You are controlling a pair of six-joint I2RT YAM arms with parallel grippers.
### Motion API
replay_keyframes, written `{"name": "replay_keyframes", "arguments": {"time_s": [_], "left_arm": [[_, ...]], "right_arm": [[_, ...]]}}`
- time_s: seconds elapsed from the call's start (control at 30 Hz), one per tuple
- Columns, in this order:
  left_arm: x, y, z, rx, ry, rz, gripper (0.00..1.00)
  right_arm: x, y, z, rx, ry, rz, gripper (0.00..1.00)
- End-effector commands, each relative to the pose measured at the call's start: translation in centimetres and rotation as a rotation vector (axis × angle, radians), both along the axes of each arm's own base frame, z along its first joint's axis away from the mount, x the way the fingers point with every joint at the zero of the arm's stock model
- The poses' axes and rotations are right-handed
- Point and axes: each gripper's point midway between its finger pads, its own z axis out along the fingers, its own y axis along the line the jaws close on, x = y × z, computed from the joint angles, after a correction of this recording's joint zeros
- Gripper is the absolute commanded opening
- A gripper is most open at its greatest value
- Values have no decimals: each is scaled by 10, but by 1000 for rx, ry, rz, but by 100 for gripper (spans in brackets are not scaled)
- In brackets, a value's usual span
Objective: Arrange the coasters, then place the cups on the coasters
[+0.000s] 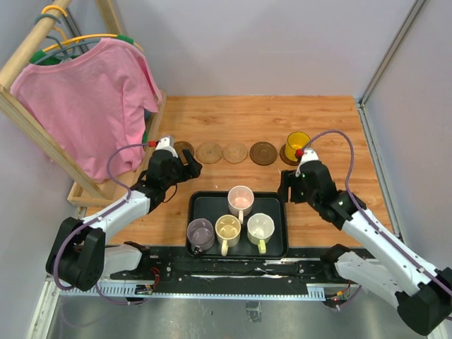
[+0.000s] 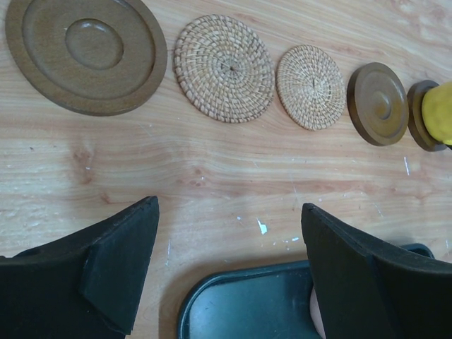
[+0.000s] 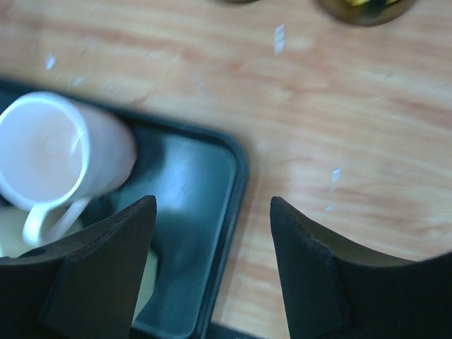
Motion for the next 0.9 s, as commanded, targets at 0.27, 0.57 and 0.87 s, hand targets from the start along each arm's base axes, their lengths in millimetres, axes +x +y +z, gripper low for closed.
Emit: {"name": "replay_keyframes", "arguments": {"time_s": [0.27, 0.57, 0.87], "left_arm": [[-11, -14, 11, -33, -42, -76, 88], [-23, -18, 7, -41, -31, -87, 96], [-26, -22, 3, -32, -15, -95, 97]], "right_arm": [[-90, 53, 21, 191, 14, 308, 96], [-126, 70, -7, 65, 94, 381, 98], [-148, 77, -34, -123, 137, 402, 99]]}}
